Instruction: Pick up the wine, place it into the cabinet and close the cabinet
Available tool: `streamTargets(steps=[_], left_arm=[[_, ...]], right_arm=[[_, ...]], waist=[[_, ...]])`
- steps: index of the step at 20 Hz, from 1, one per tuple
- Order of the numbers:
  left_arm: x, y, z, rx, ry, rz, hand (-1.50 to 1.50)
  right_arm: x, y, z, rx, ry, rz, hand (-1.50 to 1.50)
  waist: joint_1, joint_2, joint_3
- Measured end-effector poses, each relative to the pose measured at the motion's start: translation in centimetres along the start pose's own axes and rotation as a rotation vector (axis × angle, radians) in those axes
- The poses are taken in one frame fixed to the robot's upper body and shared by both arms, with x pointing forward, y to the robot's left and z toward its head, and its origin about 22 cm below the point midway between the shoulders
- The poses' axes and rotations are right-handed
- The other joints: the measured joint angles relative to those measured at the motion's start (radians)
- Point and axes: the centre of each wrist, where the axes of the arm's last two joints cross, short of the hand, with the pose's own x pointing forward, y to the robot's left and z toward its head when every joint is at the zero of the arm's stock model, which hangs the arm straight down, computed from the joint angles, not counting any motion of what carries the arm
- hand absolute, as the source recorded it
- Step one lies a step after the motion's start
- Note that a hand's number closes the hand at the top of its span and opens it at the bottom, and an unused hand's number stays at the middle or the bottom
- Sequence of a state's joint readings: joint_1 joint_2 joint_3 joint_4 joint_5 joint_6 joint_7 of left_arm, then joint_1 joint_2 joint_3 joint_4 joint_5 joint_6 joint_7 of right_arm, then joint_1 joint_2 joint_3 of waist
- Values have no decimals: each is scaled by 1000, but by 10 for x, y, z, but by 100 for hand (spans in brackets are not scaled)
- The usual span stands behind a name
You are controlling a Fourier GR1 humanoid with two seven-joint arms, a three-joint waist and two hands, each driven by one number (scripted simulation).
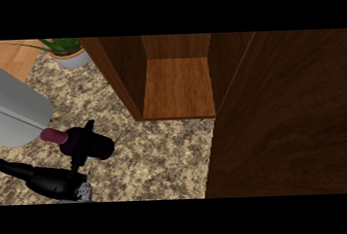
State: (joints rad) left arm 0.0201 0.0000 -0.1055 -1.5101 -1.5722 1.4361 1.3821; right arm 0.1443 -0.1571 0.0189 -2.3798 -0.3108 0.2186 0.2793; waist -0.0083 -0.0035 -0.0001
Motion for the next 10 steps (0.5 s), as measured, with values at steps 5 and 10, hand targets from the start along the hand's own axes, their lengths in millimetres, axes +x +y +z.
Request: streamTargets(steps=[5, 10], left_arm=[[-6, 0, 7, -25, 59, -2, -150], [-8, -2, 9, -37, 104, 0, -150]], right_arm=[[0, -2, 3, -1, 9, 6, -150], [1, -4, 2, -3, 7, 7, -150]], waist=[[0, 1, -1], [2, 2, -2]])
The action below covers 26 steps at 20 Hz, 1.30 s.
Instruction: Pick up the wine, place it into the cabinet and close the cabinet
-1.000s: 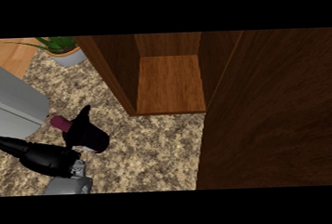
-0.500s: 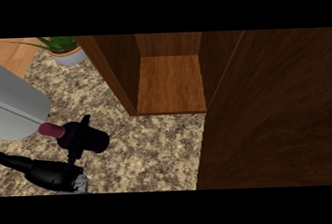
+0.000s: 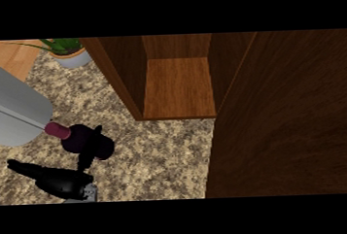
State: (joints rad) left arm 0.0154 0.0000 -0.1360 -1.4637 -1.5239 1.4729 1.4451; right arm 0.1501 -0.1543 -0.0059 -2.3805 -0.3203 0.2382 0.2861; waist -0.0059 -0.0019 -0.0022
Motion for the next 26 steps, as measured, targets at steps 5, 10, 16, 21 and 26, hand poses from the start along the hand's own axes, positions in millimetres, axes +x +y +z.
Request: streamTargets(steps=[5, 10, 16, 21, 26], left_arm=[[-1, -4, 1, -9, 25, 4, -150], [-3, -5, 3, -19, 45, 1, -150], [-4, -9, 4, -25, 70, -4, -150], [11, -12, 2, -23, 89, 55, 150], [22, -14, 8, -63, 80, 101, 150]], right_arm=[[1, 0, -2, 2, -7, -2, -150], [0, 0, 0, 1, -1, -10, -150], [-1, 2, 0, 4, 1, -26, -150], [-4, 5, 2, 15, 1, -41, -150], [-3, 4, -1, 17, -11, -36, -150]], waist=[[-1, 0, -1], [-3, 0, -2], [-5, 0, -3], [-9, -2, -5], [-11, -1, -5]])
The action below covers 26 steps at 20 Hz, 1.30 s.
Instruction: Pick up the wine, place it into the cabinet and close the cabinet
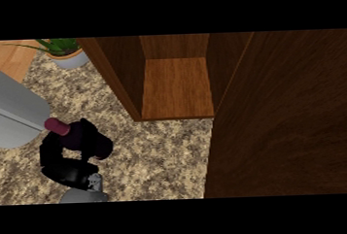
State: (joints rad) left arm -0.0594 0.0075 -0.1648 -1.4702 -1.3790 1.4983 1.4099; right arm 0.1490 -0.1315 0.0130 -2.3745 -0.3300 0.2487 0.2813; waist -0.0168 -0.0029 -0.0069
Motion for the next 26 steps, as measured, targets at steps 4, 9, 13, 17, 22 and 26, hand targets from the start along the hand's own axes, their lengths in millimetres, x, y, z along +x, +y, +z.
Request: streamTargets(steps=[4, 9, 13, 17, 22, 26], left_arm=[[1, -4, -1, -16, -34, -2, 150], [5, -1, 22, -186, -93, 2, 150], [9, 17, 62, -433, -144, 14, 150], [22, 42, 91, -649, -164, 58, 150], [42, 74, 105, -857, -194, 122, 150], [56, 96, 109, -984, -208, 167, 150]], right_arm=[[0, 0, 0, 2, -2, -2, -150], [-1, 2, -3, 26, -16, -8, -150], [-3, 5, -7, 59, -22, -19, -150], [-4, 7, -8, 74, -21, -31, -150], [-4, 9, -8, 80, -20, -44, -150], [-4, 9, -9, 75, -22, -46, -150]], waist=[[-7, 0, 3], [-39, 0, 1], [-85, 1, -5], [-96, 0, -10], [-84, 2, -12], [-72, 7, -12]])
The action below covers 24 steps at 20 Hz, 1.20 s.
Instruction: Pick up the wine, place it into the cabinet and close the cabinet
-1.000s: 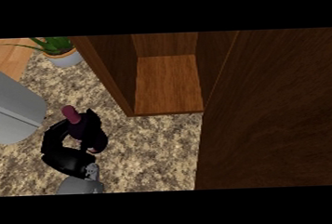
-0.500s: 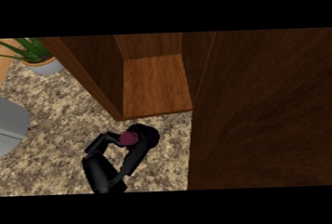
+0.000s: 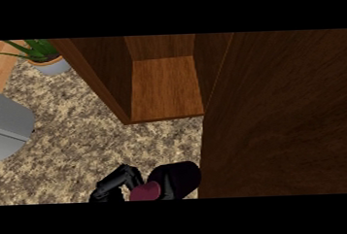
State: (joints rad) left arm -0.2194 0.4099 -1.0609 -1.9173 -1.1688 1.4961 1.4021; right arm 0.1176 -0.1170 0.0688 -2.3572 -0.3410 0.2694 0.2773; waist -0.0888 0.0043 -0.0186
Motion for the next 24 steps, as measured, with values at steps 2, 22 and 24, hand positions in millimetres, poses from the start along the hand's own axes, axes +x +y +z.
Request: streamTargets(steps=[2, 22, 24], left_arm=[[10, 4, 7, -48, -7, 30, 150], [57, 15, 9, -226, -67, 153, 150], [61, 12, 5, -236, -70, 161, 150]], right_arm=[[0, 0, 2, 1, 5, -2, -150], [3, -8, 4, -53, 3, 25, -150], [4, -9, 3, -53, 0, 31, -150]], waist=[[4, 0, 1], [26, 13, 7], [25, 14, 8]])
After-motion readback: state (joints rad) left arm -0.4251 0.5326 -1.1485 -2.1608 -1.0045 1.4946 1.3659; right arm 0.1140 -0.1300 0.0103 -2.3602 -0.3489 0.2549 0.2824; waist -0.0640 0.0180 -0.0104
